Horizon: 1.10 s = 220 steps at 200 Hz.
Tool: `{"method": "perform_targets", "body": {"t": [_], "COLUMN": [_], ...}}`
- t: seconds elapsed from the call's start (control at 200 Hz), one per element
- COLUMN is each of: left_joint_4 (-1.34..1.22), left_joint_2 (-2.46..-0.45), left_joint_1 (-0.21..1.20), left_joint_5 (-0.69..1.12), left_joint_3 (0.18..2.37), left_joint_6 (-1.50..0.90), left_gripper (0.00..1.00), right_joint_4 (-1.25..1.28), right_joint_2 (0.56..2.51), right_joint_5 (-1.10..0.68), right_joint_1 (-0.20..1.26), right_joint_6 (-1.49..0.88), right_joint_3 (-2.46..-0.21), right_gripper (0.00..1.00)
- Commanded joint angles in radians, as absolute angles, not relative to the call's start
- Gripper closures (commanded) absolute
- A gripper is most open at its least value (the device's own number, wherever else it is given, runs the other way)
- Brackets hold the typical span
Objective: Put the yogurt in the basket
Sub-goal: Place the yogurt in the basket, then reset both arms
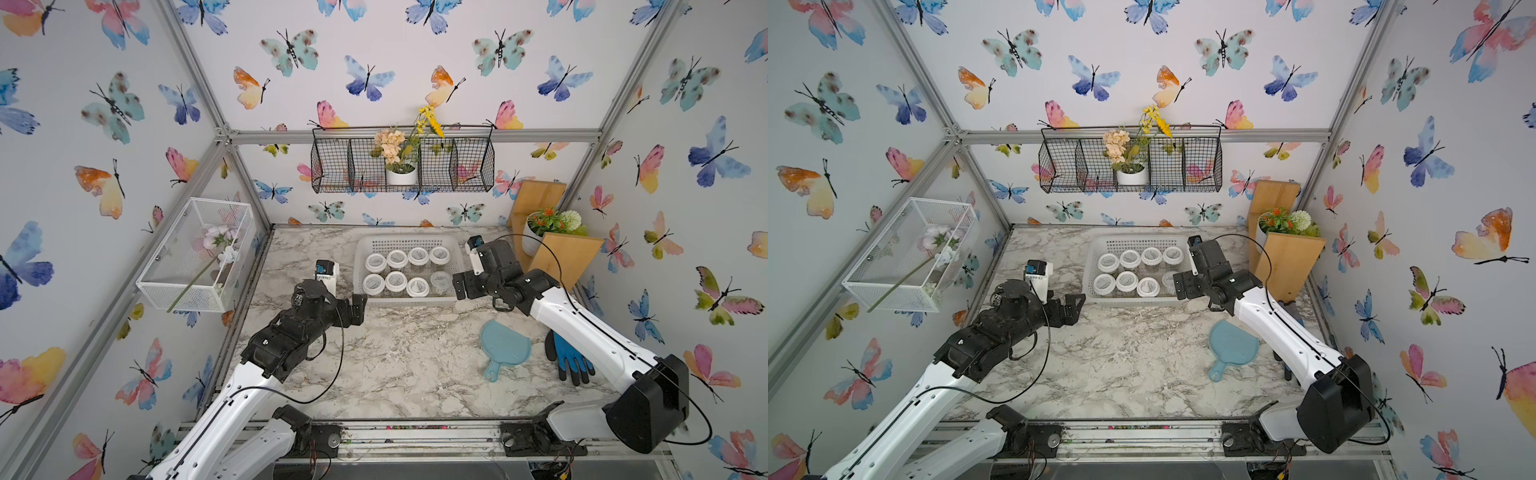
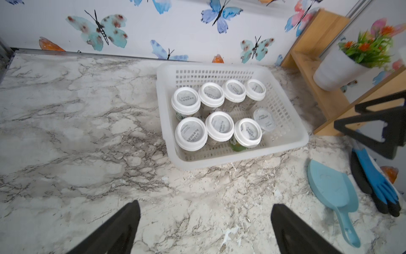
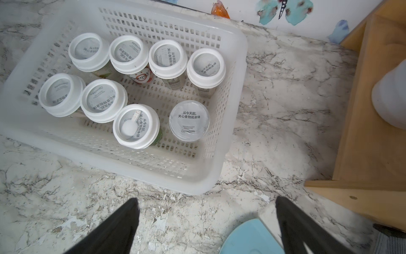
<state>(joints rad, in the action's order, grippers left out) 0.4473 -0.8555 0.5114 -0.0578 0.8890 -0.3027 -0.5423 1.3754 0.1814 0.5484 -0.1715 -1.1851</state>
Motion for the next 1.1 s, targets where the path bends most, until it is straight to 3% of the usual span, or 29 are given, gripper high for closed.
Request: {"method": "perform_targets", "body": {"t": [0.0,0.23,0.37,0.531,0.766,1.096], "left_joint_4": [0.319,0.217,0.175,0.167,-0.062,-0.429], "left_joint_2": [-0.897,-1.017,-1.080,-1.100,-1.088,-1.105], "left_joint_1": [0.508,0.508,0.508,0.508,0.500,0.335], "left_joint_5": [-0.106,-0.228,-0.152,-0.314,-0.467,-0.369], "left_joint_3": [0.861,0.784,0.771,0.733,0.559,0.322], "left_joint_6": [-0.345,-0.328,-0.172,-0.142,-0.022,0.024], "left_gripper": [0.01,0.01,0.01,0.01,0.01,0.01], "right_joint_4": [-0.473,-0.275,-0.142,-0.021,0.085,0.354], "right_joint_2": [1.339,1.207,1.129,1.076,1.082,1.112], "right_joint_5": [0.275,0.374,0.379,0.396,0.462,0.526], "right_joint_1": [0.543,0.540,0.540,0.538,0.536,0.466], "right_joint_6": [-0.141,-0.140,-0.133,-0.132,-0.095,-0.044], "right_joint_3": [-1.104,-0.870,-0.736,-0.602,-0.521,-0.358], "right_gripper": [0.01,0.01,0.01,0.01,0.01,0.00]}}
